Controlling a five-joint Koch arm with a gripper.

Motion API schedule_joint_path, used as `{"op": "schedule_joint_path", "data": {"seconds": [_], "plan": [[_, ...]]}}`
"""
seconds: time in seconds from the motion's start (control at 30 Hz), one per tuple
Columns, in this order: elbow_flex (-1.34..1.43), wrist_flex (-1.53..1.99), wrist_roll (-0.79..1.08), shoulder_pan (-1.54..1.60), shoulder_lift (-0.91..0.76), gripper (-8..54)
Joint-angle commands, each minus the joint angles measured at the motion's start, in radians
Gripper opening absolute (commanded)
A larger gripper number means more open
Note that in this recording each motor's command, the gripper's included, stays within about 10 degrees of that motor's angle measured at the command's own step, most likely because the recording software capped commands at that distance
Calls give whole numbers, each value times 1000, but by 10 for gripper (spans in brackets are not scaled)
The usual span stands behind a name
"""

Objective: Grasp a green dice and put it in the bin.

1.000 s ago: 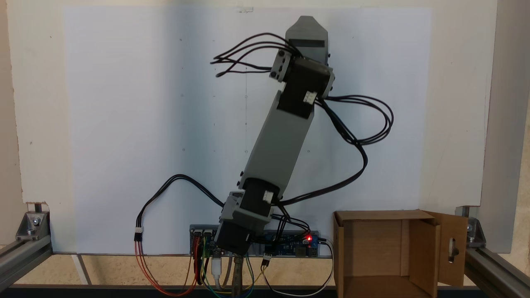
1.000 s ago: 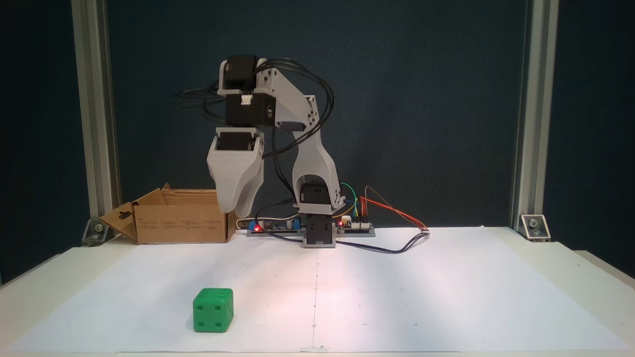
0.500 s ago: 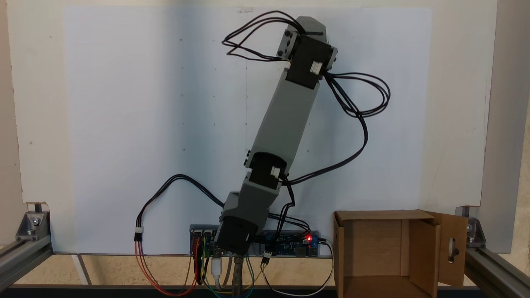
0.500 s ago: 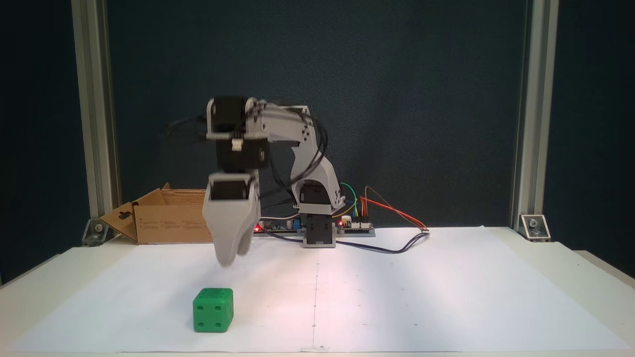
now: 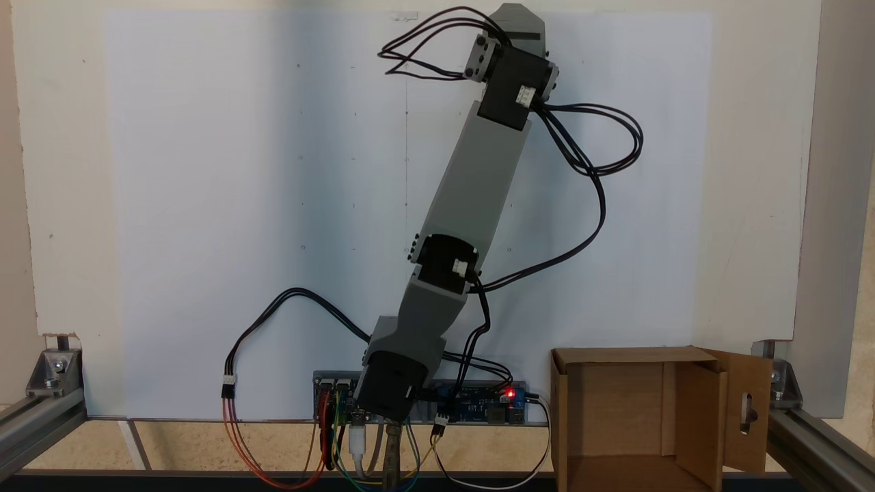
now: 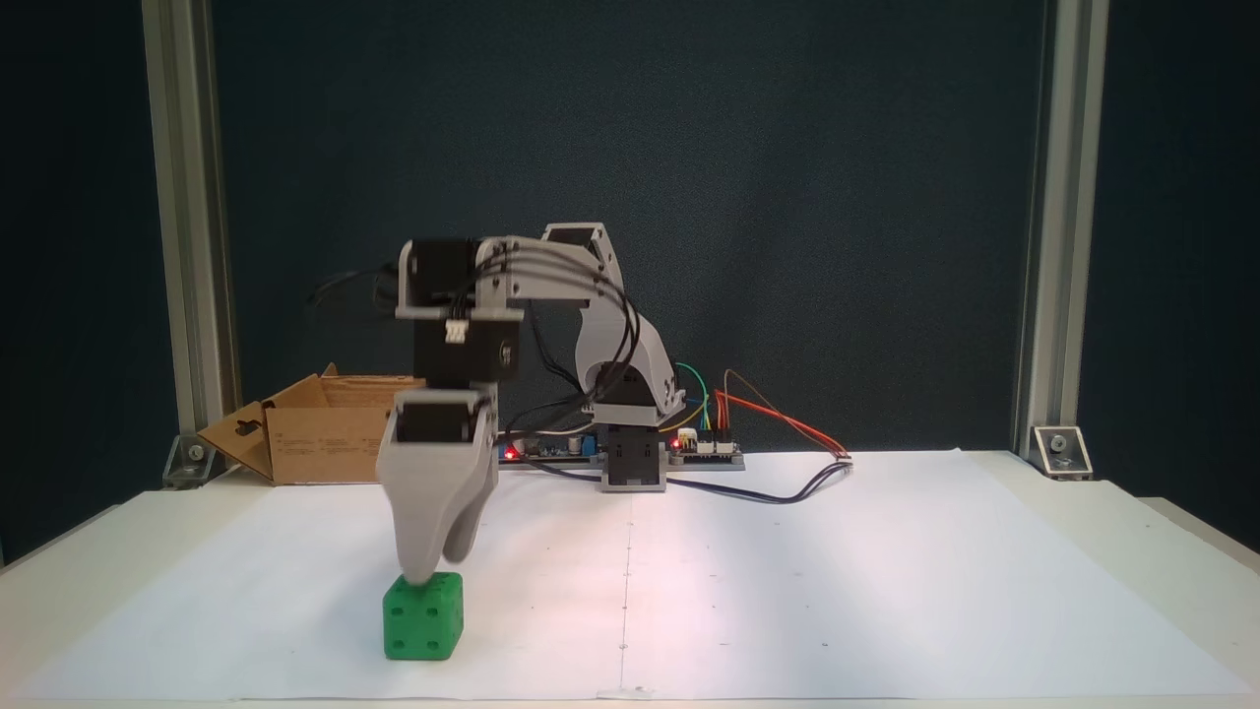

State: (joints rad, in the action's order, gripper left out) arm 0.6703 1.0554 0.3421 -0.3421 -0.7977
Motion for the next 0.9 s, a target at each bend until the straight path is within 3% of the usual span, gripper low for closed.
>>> {"op": "schedule_joint_path", "data": {"seconds": [0.0, 0.87], "plan": [[-67, -18, 52, -8, -3, 443], [-67, -66, 52, -57, 75, 429]]}}
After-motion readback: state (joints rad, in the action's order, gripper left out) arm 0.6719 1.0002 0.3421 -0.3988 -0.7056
